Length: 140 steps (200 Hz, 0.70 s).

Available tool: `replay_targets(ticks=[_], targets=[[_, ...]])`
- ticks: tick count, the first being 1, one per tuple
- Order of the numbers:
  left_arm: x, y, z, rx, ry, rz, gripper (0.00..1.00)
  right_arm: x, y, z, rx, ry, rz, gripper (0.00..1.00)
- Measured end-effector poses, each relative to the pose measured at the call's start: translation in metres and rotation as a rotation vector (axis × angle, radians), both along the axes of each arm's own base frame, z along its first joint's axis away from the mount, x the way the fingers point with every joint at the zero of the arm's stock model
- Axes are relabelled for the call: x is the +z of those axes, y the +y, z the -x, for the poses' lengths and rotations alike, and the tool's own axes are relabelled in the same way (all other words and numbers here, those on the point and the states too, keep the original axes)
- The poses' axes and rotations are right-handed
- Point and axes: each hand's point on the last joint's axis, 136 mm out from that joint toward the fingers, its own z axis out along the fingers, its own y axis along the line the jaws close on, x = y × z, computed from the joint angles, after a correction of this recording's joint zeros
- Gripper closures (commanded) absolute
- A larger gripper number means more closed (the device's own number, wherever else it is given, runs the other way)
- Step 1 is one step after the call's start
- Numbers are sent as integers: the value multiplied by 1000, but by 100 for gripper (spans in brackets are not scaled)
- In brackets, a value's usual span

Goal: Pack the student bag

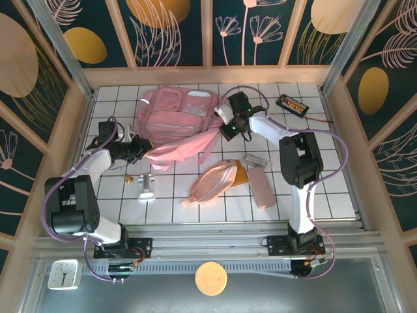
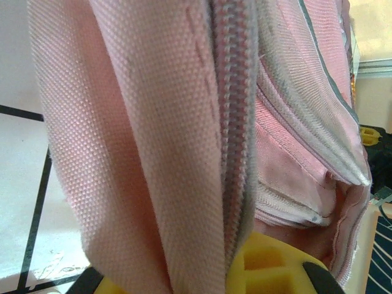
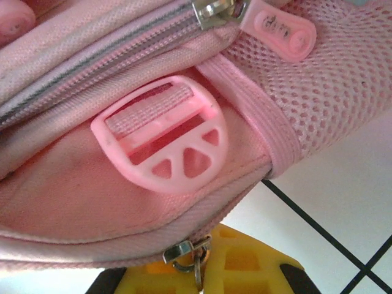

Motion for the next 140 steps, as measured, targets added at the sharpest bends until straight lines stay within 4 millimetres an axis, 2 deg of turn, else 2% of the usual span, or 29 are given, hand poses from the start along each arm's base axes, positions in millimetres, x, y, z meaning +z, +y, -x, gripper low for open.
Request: replay_targets(ticks=[57,60,64,75,82,85,87,104,117,140], targets=[[-5,16,5,10,12,-20,99,-10,14,0,69,29,-92,100],[-5,17,5,11,14,-21,96,-10,15,1,74,32,-97,100],[-6,18,6,12,15,-22,87,-11,16,1,79,37,-104,100],[-5,19,6,13,17,-16,40,-12,18,3,88,48,-118,100],[-6,21,6,19,17,-20,19,-12,18,3,85,50,-119,100],[-6,23,6,23,17,-20,7,-12,17,2,82,48,-117,100],[-6,24,5,27,17,-21,3,-12,17,2,78,48,-117,100],[-6,41,1,80,15,-42,1,-13,6,-7,25,41,-106,100],[2,50,-1,116,0,-49,1,-13,0,-10,-24,41,-98,100],[24,46,3,147,-54,-19,1,-6,1,-8,-82,46,-99,100]])
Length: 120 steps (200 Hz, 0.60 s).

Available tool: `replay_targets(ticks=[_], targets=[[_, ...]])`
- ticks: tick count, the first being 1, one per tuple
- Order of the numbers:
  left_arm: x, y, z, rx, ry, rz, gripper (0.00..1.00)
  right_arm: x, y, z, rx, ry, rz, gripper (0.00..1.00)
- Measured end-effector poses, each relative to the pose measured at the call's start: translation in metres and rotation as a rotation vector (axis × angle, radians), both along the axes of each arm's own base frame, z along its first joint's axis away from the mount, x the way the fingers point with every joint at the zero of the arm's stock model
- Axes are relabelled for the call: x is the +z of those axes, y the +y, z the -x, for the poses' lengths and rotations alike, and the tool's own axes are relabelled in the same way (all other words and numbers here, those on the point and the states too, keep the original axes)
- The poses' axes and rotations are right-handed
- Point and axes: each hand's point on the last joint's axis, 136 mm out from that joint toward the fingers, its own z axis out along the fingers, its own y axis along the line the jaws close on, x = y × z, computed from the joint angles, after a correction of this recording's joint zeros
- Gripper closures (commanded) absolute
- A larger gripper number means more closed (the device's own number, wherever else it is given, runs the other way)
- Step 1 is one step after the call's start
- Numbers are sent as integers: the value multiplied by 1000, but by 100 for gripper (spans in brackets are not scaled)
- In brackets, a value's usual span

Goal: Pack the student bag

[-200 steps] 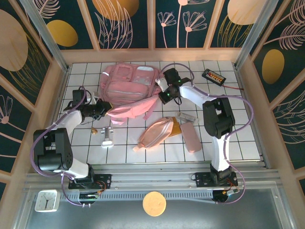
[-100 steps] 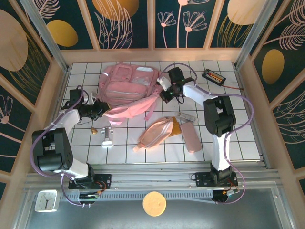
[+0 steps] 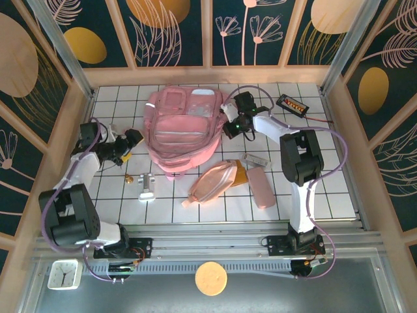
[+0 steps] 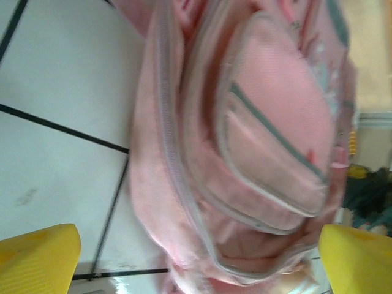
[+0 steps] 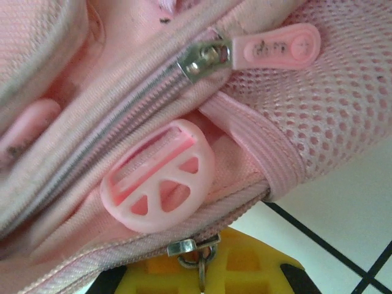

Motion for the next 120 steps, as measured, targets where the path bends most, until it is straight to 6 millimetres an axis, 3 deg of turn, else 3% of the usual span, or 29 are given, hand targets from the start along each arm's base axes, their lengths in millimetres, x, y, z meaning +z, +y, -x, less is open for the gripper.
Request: replay_targets(ticks=[15,41,62,87,120], targets=[[2,-15,13,0,-6,48,1,4,10,6,-15,6,-5,100],[-18,-62,40,-54,80,150,1,7,30,22,-19,46,2,100],[-23,-85,48,-69,118,207,1,9,41,35,-30,77,-4,100],[-6,-108,36,-145,84,141,1,22,43,38,-71,88,-41,100],[38,-149,-6,-376,-131,-195,1,40,51,49,-100,89,-85,100]])
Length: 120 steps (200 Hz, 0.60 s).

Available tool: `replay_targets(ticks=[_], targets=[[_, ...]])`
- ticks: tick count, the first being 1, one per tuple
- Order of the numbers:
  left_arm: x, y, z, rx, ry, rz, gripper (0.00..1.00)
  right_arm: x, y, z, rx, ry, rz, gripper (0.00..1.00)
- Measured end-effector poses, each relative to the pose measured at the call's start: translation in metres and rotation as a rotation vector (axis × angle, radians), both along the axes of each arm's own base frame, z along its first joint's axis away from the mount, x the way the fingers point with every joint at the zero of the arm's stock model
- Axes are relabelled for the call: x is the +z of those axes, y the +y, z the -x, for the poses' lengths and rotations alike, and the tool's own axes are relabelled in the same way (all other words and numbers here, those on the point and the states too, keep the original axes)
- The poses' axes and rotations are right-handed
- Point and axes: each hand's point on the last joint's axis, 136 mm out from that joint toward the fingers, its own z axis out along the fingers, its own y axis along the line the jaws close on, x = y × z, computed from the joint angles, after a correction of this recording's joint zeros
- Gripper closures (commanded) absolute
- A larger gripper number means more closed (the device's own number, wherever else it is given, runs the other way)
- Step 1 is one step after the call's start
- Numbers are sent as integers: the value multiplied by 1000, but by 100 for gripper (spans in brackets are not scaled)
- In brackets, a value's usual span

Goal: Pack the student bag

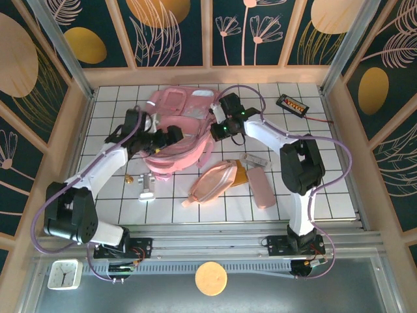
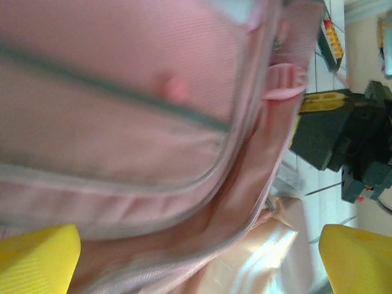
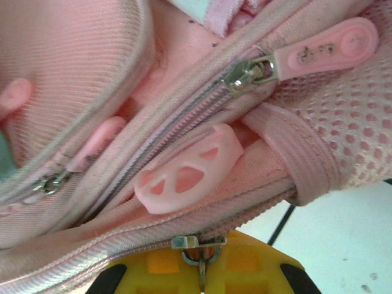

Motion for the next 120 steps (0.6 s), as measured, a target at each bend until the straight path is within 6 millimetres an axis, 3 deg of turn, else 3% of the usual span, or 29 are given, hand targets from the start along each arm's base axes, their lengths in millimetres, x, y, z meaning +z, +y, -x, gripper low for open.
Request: replay_targets(ticks=[16,62,103,120], targets=[[5,-5,0,-101,-106,-139,1,4,11,10,14,3,-9,100],[-10,0,15,-344,-291,-425,3,4,39,35,52,25,-21,100],[-23,-16,17,-486,-378,-508,18,8,50,44,61,35,-24,100],[-36,-22,15,-525,-380,-532,30,14,54,46,66,28,-26,100]])
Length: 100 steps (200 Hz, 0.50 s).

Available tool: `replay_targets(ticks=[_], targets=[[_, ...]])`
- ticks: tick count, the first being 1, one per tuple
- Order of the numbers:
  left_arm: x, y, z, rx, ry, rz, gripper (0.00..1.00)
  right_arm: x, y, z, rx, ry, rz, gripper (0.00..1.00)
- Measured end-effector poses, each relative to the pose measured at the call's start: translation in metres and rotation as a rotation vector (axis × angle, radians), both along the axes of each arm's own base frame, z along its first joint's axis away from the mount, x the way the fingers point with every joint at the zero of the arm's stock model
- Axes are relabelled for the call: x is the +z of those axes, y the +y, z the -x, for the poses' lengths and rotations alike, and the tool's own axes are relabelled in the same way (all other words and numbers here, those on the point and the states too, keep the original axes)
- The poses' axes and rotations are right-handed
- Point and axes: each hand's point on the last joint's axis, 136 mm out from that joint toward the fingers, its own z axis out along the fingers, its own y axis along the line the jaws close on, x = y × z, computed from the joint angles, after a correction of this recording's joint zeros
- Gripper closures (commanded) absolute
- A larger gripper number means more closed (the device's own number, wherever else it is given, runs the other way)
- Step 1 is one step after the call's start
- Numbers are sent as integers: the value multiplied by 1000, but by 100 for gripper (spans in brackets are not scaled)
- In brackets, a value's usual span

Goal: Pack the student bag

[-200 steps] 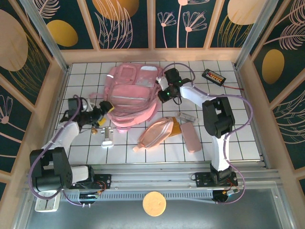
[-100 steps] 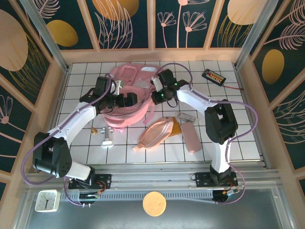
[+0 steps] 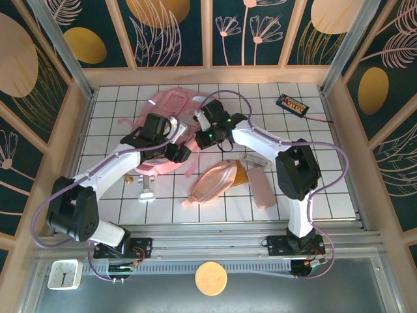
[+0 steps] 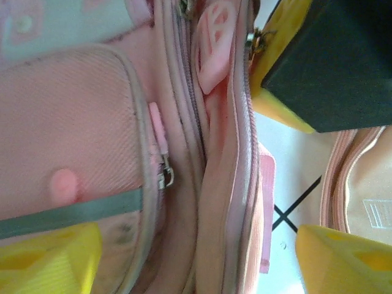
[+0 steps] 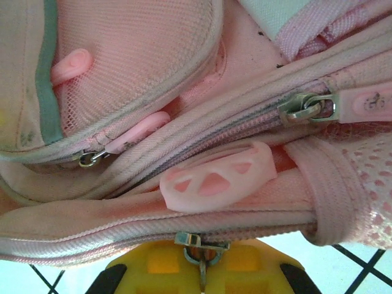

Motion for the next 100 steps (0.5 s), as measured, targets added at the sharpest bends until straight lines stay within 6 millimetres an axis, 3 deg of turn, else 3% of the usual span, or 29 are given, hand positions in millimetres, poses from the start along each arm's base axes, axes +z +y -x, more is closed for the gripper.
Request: replay_targets(ticks=[9,23,44,62,100], targets=[[-10,0,-1,1,10,-17,36,2,2,1,4,-1,0,100],[-22,1,-1,-5,19,-41,55,1,3,3,5,3,11,100],[-29,5,-6,12,10,-70,82,-4,1,4,3,12,30,100],[-30,4,-8,17,3,-76,98,-6,0,4,0,12,36,100],[-32,2,-6,11,-7,-73,100,-12,-6,3,-9,26,43,100]])
